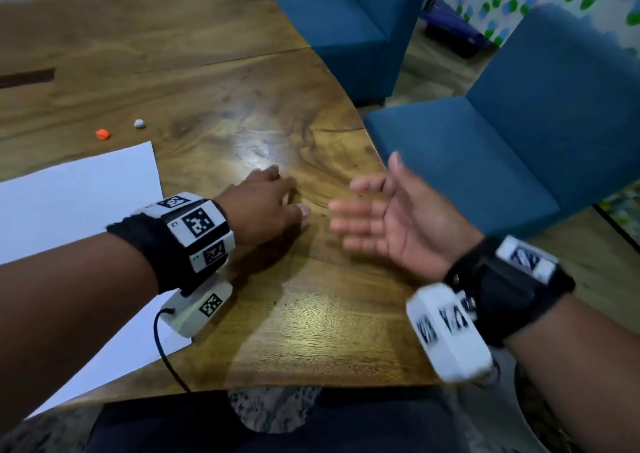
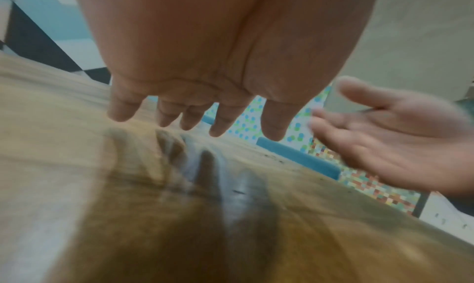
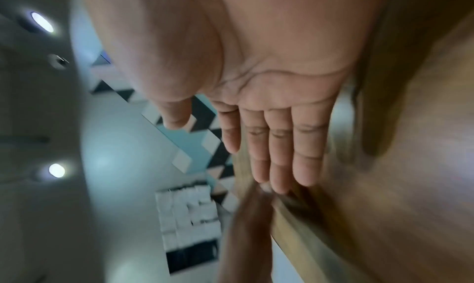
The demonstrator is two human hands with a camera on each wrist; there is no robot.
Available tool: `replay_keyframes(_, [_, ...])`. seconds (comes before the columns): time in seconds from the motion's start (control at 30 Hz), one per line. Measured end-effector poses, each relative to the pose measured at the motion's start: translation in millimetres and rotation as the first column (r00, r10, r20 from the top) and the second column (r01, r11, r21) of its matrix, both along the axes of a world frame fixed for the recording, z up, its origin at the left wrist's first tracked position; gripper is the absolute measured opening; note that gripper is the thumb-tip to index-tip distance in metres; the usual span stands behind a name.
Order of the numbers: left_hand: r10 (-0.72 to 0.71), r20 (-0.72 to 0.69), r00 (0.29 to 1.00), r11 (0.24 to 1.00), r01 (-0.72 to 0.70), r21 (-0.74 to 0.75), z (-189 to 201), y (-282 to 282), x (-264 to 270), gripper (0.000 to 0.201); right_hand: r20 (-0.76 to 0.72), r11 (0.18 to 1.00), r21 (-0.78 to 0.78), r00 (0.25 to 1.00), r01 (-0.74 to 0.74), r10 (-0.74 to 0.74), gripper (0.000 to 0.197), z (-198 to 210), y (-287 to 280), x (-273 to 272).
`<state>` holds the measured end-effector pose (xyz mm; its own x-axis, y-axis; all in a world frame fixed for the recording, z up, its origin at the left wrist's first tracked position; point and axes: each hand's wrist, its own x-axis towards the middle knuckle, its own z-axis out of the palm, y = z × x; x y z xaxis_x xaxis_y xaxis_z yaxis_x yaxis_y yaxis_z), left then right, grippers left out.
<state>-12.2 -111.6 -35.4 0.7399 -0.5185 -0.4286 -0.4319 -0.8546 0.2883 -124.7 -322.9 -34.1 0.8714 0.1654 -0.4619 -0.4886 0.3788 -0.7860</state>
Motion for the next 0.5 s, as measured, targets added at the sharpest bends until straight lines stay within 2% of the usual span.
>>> replay_keyframes(0.07, [0.024,0.034,0.999,0.999,-0.025,0.037,-3.6,1.2,8.1,0.069,-0.090,0.976,0.092,0.974,-0.197,0.206,0.071,-14.8,14.7,-31.3])
replay_keyframes(0.13, [0.021,0.052,0.998,0.997,-0.025,0.078,-11.3,-3.7,11.2,0.071,-0.148,0.953,0.114,0.944,-0.281,0.296,0.072,-26.5,18.5,-43.4])
replay_keyframes(0.23, [0.028,0.087,0.996,0.991,-0.039,0.131,-21.9,-15.9,5.6,0.081,-0.169,0.980,0.114,0.969,-0.161,0.179,0.069,-26.8,2.9,-20.7])
replay_keyframes(0.37, [0.009,0.065,0.998,0.994,-0.016,0.108,-21.2,-24.5,-2.8,0.070,-0.089,0.995,-0.097,0.996,0.008,-0.017,0.062,-16.2,-12.1,25.3])
replay_keyframes(0.5, [-0.021,0.045,0.999,0.996,0.017,0.085,-11.4,-25.9,-3.7,0.068,-0.005,0.968,-0.180,0.984,0.175,-0.179,0.055,-2.0,-18.8,36.3])
